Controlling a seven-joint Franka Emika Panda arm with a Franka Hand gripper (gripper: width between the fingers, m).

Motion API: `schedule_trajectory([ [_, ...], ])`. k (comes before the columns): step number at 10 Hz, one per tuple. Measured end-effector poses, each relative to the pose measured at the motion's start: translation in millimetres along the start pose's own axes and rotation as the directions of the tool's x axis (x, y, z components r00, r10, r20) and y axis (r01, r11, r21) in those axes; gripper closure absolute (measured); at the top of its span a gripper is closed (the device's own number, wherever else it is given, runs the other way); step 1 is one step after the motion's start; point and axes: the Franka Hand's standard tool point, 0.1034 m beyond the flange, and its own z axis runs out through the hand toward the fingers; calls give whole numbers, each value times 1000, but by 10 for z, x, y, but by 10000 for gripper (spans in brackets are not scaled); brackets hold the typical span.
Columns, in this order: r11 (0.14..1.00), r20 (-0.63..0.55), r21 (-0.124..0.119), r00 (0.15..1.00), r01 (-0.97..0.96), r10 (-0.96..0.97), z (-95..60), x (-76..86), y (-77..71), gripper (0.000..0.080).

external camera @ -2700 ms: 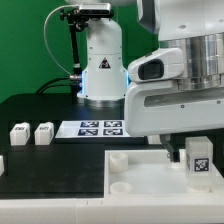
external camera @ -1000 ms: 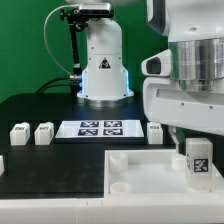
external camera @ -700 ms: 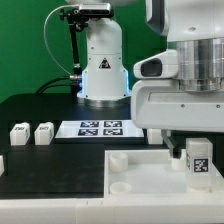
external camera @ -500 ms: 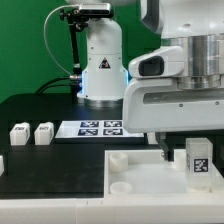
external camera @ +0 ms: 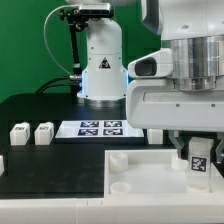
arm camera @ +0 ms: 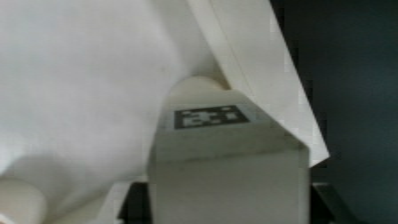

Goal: Assemble one leg

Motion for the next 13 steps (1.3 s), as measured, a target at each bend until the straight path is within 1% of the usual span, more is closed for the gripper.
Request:
schedule_trajectory([
  [1,983,-5,-8,983,-184,184,-1,-1,8,505],
  [3,881,-5,-32,882,-472,472,-10,-13,3,505],
  [4,718,0,-25,718,-696,696,-1,-5,15,505],
  [5,514,24,-17,514,-857,857,7,11,38,505],
  [6,390,40,-12,389,-921,920,12,13,66,505],
  [8,385,39,-10,385,-923,922,11,7,61,505],
  [9,432,39,-9,432,-902,901,18,5,64,418],
  [10,463,35,-8,462,-886,886,17,-3,47,418],
  [11,625,23,5,625,-781,781,5,-36,-41,240],
  [12,819,13,35,820,-573,573,23,-79,-129,169],
  [13,861,11,35,861,-508,508,29,-77,-115,155],
])
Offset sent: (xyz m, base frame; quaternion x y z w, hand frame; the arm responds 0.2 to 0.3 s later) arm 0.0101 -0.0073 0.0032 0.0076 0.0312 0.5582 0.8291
